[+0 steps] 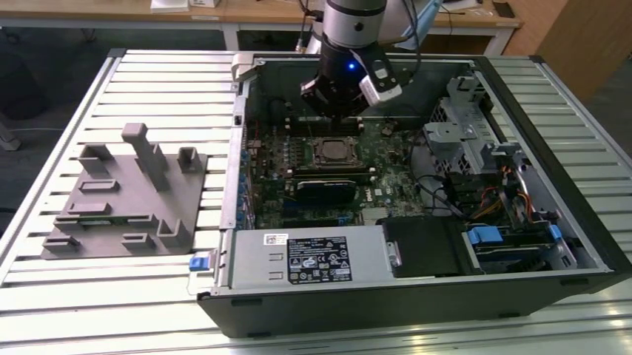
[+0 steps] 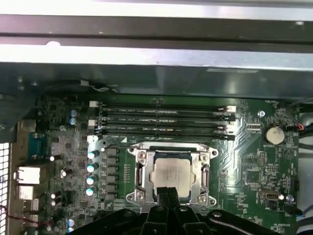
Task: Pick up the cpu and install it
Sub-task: 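Install the first cpu locking lever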
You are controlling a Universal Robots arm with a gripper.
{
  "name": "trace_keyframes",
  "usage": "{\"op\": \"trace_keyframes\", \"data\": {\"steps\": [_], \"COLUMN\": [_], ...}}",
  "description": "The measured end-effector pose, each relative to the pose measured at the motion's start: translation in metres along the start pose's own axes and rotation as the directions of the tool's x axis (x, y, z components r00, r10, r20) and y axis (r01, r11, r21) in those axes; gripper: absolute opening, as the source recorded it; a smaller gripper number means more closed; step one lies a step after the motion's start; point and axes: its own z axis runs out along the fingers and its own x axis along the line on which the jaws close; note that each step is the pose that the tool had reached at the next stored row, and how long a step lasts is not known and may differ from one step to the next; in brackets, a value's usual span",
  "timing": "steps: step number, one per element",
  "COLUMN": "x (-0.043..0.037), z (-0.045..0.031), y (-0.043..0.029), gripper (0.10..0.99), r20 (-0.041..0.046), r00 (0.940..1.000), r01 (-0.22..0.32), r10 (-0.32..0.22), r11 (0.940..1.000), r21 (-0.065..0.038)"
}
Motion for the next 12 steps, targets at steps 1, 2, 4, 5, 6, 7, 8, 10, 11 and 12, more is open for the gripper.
{"op": "trace_keyframes", "data": {"steps": [1, 2, 4, 5, 6, 7, 8, 10, 11, 12], "x": [0.0016, 0.0039, 0.0097, 0.0137, 0.018, 0.022, 0.0258, 0.0324, 0.0355, 0.0385], "z": [0.0002, 0.0004, 0.0007, 0.0009, 0.0011, 0.0012, 0.0013, 0.0015, 0.0016, 0.0017], "y": [0.0001, 0.0001, 0.0002, 0.0003, 0.0004, 0.0005, 0.0006, 0.0007, 0.0007, 0.0008], "gripper": [0.106, 0.106, 0.106, 0.106, 0.106, 0.106, 0.106, 0.106, 0.106, 0.106], "r20": [0.0, 0.0002, 0.0007, 0.0015, 0.0034, 0.0055, 0.0078, 0.0122, 0.0142, 0.016], "r00": [1.0, 1.0, 1.0, 1.0, 1.0, 1.0, 1.0, 0.9999, 0.9999, 0.9999], "r01": [0.0, 0.0, 0.0, 0.0, 0.0, 0.0, 0.0, 0.0, 0.0, 0.0], "r10": [0.0, 0.0, 0.0, 0.0, 0.0, 0.0, 0.0, 0.0, 0.0, 0.0], "r11": [1.0, 1.0, 1.0, 1.0, 1.0, 1.0, 1.0, 1.0, 1.0, 1.0], "r21": [0.0, 0.0, 0.0, 0.0, 0.0, 0.0, 0.0, 0.0, 0.0, 0.0]}}
